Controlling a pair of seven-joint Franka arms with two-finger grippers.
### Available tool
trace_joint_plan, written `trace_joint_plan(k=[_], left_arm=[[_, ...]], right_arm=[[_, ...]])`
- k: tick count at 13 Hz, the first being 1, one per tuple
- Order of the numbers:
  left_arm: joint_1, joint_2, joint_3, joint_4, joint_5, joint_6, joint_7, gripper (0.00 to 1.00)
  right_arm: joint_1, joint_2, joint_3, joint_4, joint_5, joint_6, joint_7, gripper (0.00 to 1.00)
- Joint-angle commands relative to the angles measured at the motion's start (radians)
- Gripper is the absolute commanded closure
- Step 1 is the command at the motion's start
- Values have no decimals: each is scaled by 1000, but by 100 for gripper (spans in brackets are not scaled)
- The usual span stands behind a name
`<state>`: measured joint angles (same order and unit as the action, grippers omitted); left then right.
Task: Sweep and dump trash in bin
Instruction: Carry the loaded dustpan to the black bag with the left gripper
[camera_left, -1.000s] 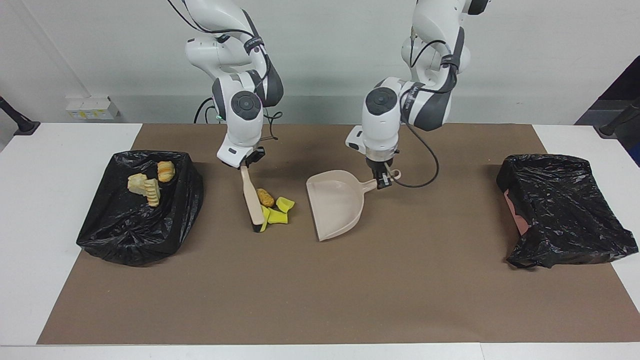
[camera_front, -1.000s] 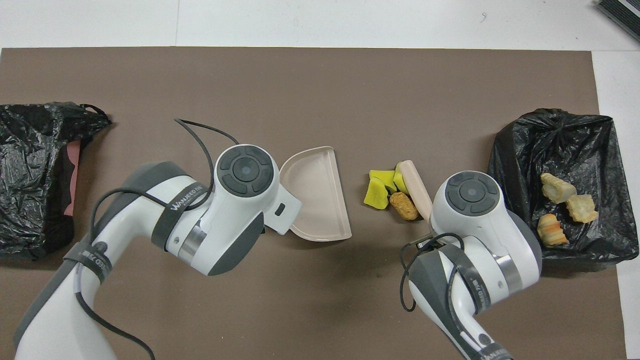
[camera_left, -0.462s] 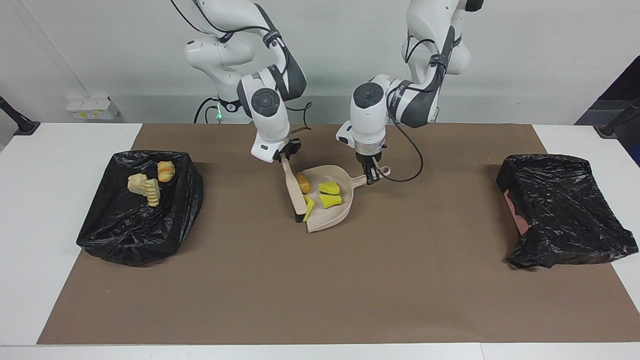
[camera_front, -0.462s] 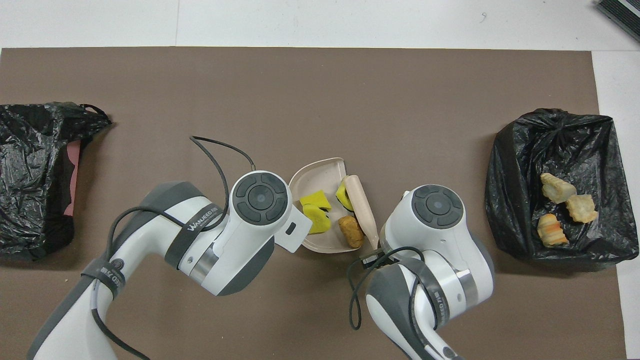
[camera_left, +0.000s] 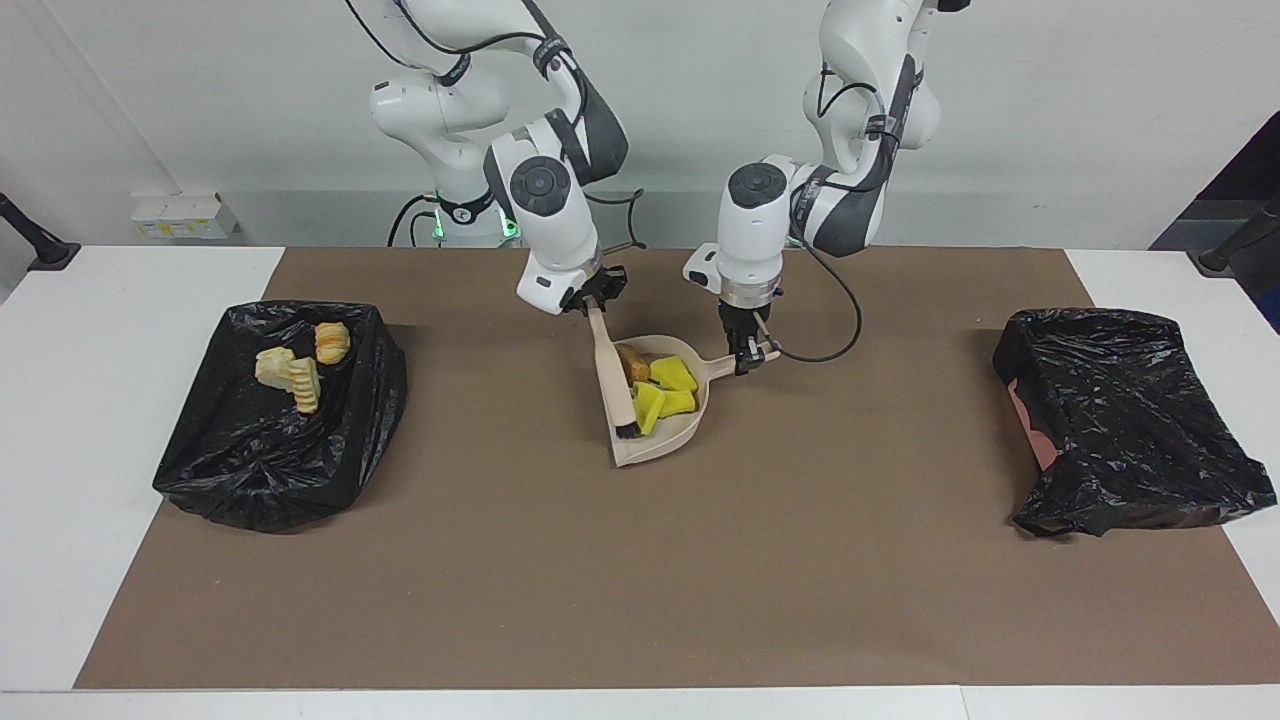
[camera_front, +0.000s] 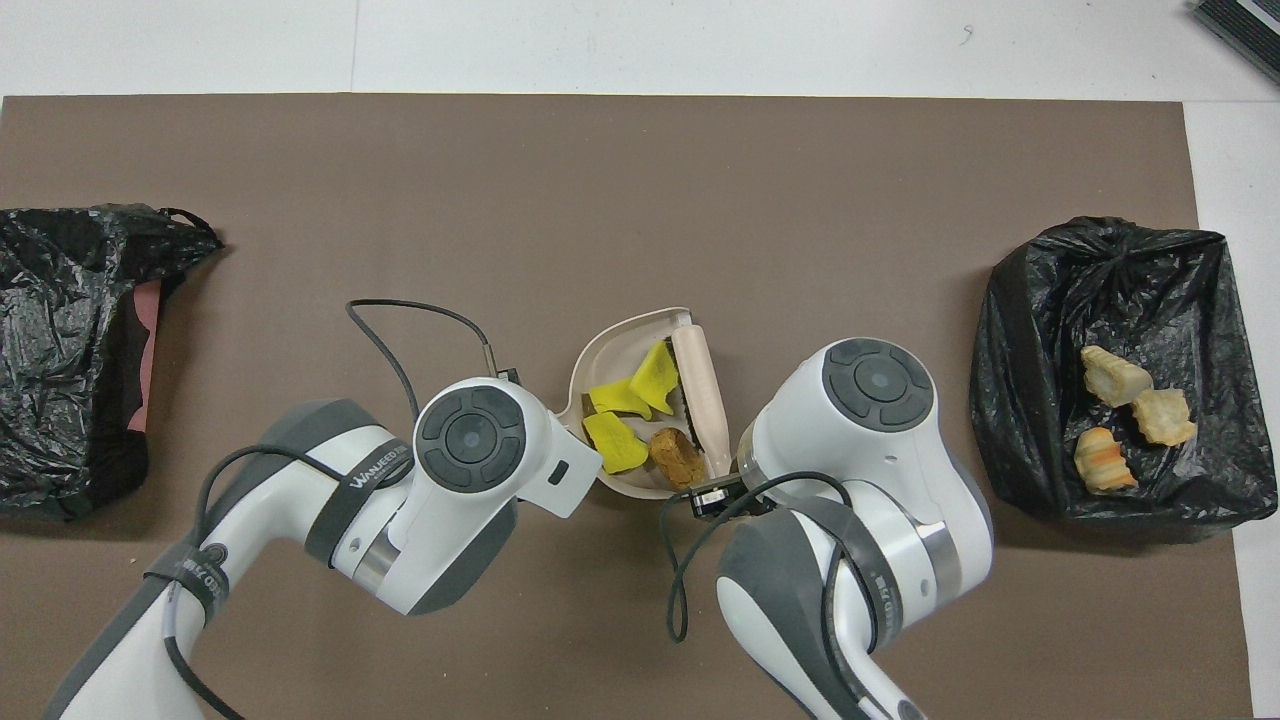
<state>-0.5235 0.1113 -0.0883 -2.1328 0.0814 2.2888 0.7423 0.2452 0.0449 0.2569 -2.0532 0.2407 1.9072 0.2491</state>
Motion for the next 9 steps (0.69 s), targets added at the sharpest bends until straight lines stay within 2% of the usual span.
trace_joint_plan(k=[1, 3, 5, 7, 9], left_arm=[[63, -12, 2, -27, -116, 60, 118, 100], [132, 8, 2, 0, -182, 46, 240, 100], [224, 10, 2, 54, -224, -26, 372, 100], [302, 22, 4, 141, -273, -136, 468, 100], [361, 34, 4, 217, -273, -207, 477, 100]], right_arm=[[-7, -42, -1, 70, 5, -104, 116, 100], [-9, -104, 1, 70, -47, -149, 166, 100], [12, -143, 8, 62, -64, -195, 269, 100], [75, -189, 9, 13, -51, -197, 305, 100], [147, -203, 15, -37, 9, -165, 370, 100]])
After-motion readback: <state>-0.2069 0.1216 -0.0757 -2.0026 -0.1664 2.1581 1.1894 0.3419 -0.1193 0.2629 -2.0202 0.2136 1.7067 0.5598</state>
